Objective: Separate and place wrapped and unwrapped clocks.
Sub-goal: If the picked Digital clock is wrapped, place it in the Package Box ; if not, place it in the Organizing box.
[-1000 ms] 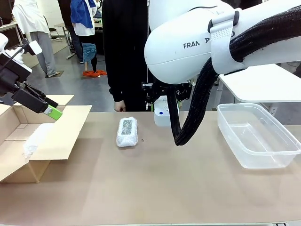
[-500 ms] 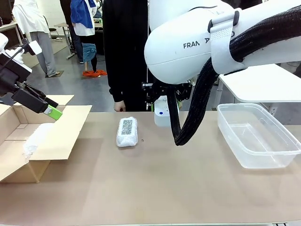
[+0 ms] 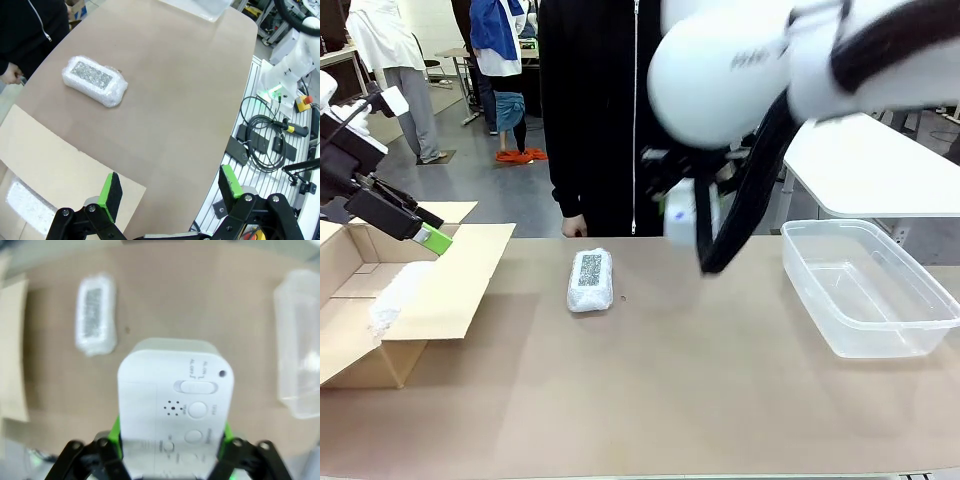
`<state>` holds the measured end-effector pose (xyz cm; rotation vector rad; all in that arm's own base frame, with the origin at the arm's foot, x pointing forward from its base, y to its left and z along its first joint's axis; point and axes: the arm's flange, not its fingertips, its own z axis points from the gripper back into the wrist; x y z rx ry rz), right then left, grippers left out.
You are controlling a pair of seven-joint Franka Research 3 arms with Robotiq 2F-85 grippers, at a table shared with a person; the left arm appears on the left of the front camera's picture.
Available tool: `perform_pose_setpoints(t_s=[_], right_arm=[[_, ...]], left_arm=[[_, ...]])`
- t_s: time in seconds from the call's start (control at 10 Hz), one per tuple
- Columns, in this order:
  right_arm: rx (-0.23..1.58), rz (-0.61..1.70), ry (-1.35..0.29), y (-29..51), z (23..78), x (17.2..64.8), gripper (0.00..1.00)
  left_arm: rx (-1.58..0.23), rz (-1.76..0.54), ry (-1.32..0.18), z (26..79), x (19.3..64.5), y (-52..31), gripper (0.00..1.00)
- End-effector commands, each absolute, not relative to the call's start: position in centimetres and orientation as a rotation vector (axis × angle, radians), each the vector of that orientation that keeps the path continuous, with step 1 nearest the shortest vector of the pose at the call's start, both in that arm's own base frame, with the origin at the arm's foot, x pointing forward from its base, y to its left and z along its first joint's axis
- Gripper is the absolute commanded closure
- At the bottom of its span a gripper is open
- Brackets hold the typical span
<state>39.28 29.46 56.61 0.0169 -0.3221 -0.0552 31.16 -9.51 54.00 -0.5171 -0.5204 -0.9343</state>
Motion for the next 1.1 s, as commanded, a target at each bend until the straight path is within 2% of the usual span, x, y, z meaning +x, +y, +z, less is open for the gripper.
perform_pose_setpoints(t_s=[0.0,0.3,0.6,0.8,0.9,1.0], right_arm=[[0.054,-0.210,-0.239,21.8,60.7,43.6,0.20],[0.056,-0.254,-0.091,10.3,58.6,49.4,0.20],[0.020,-0.215,-0.074,2.4,51.8,49.8,0.20],[0.045,-0.241,-0.107,0.4,48.4,48.9,0.20],[0.076,-0.266,0.009,0.3,47.4,49.1,0.20],[0.224,-0.246,0.039,1.8,48.7,49.0,0.20]], left_arm=[[-0.533,-0.930,-0.523,54.1,31.1,-9.5,0.00],[-0.533,-0.930,-0.523,54.1,31.1,-9.5,0.00],[-0.533,-0.930,-0.523,54.1,31.1,-9.5,0.00],[-0.533,-0.930,-0.523,54.1,31.1,-9.5,0.00],[-0.533,-0.930,-0.523,54.1,31.1,-9.5,0.00],[-0.533,-0.930,-0.523,54.1,31.1,-9.5,0.00]])
